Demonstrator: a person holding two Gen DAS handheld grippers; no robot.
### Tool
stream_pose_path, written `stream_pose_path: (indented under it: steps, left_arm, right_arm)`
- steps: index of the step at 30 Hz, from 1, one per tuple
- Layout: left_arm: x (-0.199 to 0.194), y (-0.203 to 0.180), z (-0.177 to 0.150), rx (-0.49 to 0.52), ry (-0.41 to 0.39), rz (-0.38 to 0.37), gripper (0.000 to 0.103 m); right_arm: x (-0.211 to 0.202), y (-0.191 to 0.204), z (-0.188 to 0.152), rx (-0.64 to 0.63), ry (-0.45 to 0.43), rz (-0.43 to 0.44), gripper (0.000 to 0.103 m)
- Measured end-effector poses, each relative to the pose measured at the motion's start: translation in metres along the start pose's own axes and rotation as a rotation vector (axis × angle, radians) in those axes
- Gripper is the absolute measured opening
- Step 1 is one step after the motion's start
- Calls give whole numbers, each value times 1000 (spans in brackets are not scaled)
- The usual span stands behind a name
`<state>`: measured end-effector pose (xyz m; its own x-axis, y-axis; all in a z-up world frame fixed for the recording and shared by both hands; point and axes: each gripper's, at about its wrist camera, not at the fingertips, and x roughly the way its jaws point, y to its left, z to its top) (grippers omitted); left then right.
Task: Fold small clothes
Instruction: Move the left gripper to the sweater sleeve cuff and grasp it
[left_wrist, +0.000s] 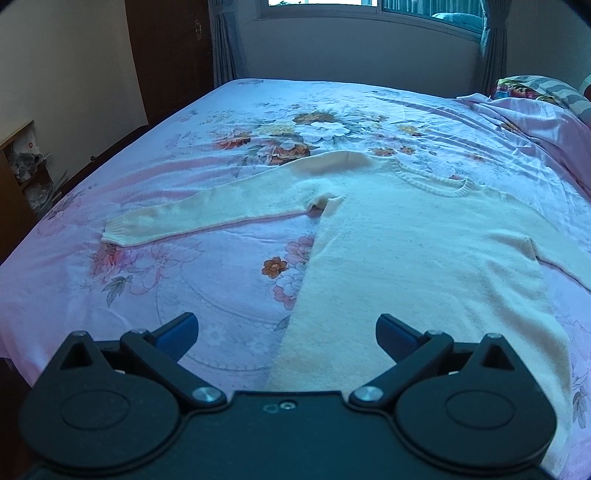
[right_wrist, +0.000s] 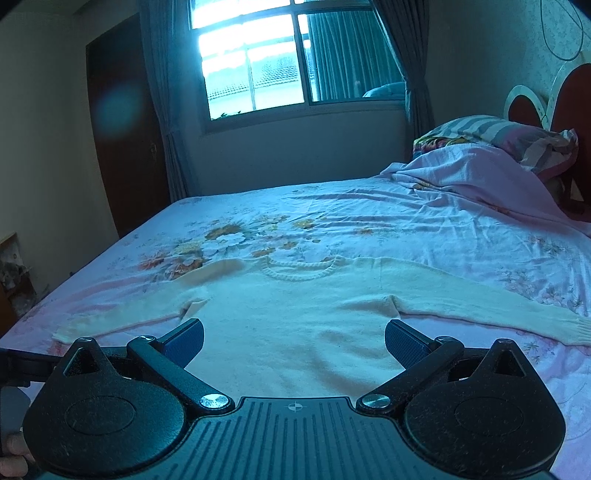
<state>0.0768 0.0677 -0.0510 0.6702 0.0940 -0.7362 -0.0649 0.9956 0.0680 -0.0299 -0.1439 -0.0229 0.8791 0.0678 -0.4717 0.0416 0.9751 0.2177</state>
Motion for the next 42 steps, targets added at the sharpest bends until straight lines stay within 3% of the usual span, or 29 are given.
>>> stream_pose_path:
  steps: [14, 20, 34, 42]
  left_arm:
    - [65, 29, 22, -68, 86, 48, 100]
    - [101, 50, 33, -137, 143, 59, 92]
    - [187, 148, 48, -490, 267, 71, 76]
    - [214, 192, 58, -700, 234, 30, 74]
  right_arm:
    - [63, 3, 4, -22, 50, 5, 103]
    - [93, 3, 4, -27, 73, 5, 103]
    - [148, 9, -1, -40, 135, 26, 103]
    - [170, 15, -5, -46, 166, 38, 103]
